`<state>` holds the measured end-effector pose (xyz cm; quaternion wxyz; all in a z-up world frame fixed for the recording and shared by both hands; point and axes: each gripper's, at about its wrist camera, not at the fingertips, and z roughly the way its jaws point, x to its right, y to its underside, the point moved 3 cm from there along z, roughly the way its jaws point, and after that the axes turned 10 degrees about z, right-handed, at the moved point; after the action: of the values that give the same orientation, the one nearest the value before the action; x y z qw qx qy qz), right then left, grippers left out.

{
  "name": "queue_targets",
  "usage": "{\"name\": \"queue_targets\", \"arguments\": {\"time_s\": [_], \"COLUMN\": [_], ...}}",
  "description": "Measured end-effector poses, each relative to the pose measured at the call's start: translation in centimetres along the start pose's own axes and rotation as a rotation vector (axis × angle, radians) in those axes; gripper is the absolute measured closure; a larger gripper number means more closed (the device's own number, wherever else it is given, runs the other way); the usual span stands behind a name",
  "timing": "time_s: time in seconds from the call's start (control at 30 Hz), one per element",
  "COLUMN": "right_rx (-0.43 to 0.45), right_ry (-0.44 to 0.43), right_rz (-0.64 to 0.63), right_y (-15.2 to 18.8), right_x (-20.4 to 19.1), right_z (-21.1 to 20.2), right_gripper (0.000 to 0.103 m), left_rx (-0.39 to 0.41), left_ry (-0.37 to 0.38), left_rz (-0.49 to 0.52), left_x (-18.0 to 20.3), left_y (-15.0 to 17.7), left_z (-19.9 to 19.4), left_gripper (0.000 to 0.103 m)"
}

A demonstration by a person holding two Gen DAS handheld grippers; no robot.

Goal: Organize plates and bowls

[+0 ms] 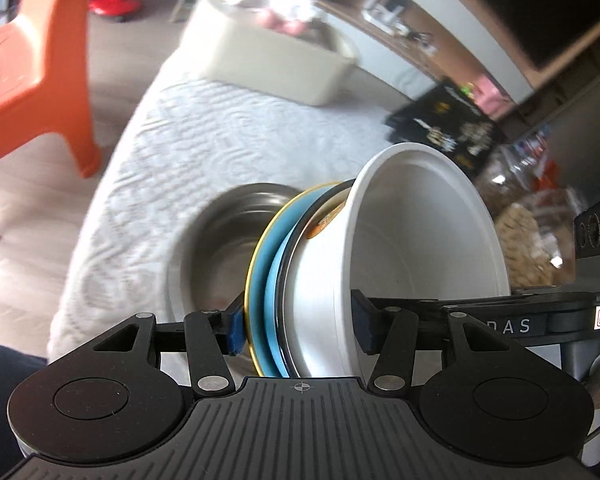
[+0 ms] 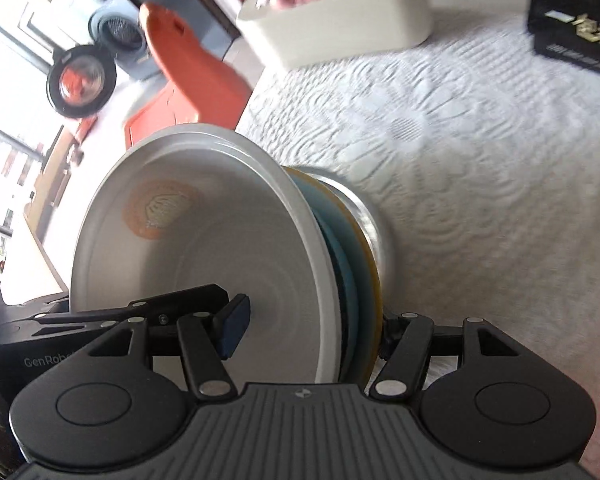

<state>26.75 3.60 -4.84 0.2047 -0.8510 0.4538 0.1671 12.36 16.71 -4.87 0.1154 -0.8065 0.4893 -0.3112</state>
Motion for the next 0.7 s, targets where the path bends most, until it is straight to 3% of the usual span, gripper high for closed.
{"name": "queue_targets", "arguments": {"time_s": [0.2, 0.4, 0.6, 0.7], "right_rx": [-0.069, -0.068, -0.08, -0.062], "right_ry": [0.045, 0.044, 0.082, 0.108], "right_rz": [0.0, -0.015, 0.022, 0.014], "right_y": [-1.2, -1.8, -2.1, -2.1], "right_x": [0.0, 0.0, -0.1, -0.5], "right_z": [3.7, 4.0, 3.7, 3.3], "right_gripper": [0.04, 0.039, 0.045, 0.047], "left_rx": [-0.032, -0.012, -0.006, -0.005], "left_ry": [-0.015, -0.006, -0.003, -0.005], "left_rz": [-0.044, -0.03, -0.049, -0.05], "left_x": [-3.1, -3.9, -4.3, -4.3], "left_y": [0.3, 0.2, 0.0, -0.1], "left_z": [1.8, 1.8, 1.9, 1.7], "left_gripper": [0.048, 0.05, 0.06, 0.06]}}
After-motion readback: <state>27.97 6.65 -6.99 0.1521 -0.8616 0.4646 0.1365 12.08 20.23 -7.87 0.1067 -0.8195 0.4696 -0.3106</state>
